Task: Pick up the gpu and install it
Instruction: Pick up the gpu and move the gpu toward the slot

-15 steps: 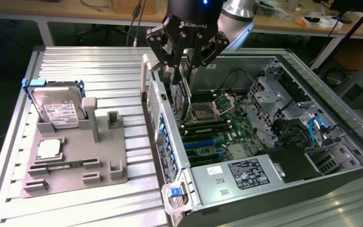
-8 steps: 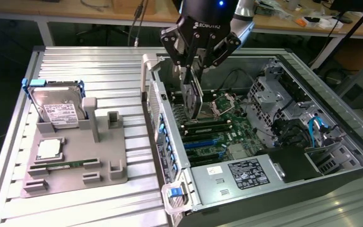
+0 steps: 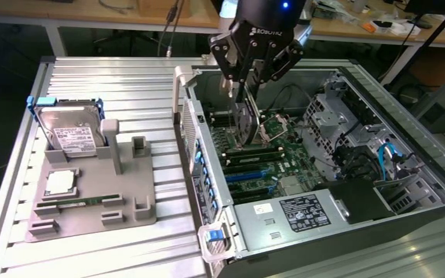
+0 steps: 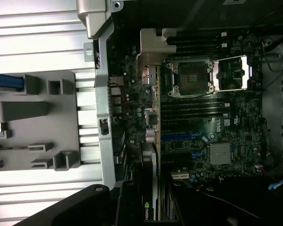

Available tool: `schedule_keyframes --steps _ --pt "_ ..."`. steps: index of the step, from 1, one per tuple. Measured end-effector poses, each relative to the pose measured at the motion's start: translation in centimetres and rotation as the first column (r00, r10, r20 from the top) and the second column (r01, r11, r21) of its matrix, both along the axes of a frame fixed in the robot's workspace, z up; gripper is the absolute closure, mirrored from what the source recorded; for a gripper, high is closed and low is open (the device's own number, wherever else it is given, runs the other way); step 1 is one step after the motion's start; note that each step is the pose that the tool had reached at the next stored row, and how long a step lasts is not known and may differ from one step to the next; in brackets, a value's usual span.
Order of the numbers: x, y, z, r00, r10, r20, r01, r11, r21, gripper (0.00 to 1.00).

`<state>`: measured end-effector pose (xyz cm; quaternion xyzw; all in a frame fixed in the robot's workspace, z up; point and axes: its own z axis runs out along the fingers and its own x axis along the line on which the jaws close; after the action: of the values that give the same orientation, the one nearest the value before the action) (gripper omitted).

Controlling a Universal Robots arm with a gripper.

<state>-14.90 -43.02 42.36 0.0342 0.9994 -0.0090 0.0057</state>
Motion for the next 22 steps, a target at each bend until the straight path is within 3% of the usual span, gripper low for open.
schedule_keyframes --steps 22 --pt "3.0 0.32 -0.01 1.0000 0.000 0.0000 0.000 1.0000 -0.0073 0.73"
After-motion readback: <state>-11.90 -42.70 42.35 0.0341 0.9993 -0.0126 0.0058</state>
